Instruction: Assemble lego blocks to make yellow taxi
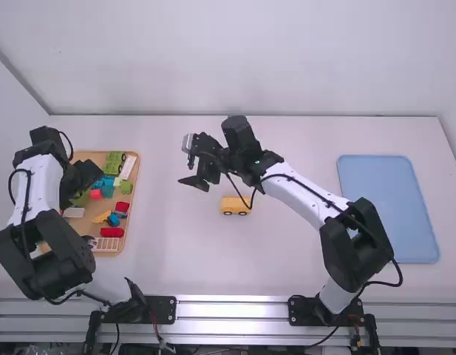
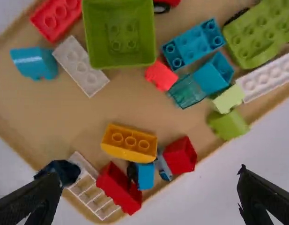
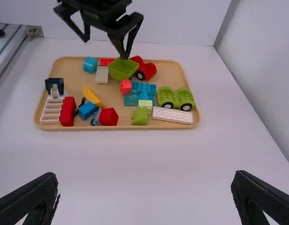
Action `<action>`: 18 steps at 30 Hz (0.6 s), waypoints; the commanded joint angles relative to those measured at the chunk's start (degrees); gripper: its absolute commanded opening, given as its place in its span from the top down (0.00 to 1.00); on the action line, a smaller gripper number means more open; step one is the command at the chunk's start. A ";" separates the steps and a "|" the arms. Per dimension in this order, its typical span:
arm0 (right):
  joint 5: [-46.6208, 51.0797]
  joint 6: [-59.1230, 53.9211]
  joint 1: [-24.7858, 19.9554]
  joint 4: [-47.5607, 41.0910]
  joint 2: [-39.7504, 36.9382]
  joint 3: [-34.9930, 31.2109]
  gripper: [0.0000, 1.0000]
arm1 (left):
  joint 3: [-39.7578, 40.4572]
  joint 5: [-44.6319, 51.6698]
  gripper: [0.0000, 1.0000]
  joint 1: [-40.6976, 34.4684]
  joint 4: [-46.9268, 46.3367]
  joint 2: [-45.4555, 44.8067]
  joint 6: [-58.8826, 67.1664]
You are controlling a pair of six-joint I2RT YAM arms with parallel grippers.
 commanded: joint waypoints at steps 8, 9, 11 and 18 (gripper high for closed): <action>0.26 0.24 -2.64 -0.04 0.24 1.55 0.01 | -5.81 -1.90 0.01 0.33 -0.66 0.59 -33.75; 0.26 0.20 -2.60 -0.02 0.24 1.55 0.01 | -6.38 -1.92 0.01 0.33 -0.46 0.59 -34.47; 0.28 0.20 -2.62 -0.07 0.24 1.55 0.01 | -8.35 -1.90 0.01 0.13 0.87 0.59 -35.60; 0.28 0.09 -2.56 -0.09 0.35 1.53 0.01 | -15.43 -0.87 0.01 0.15 9.53 0.59 -35.71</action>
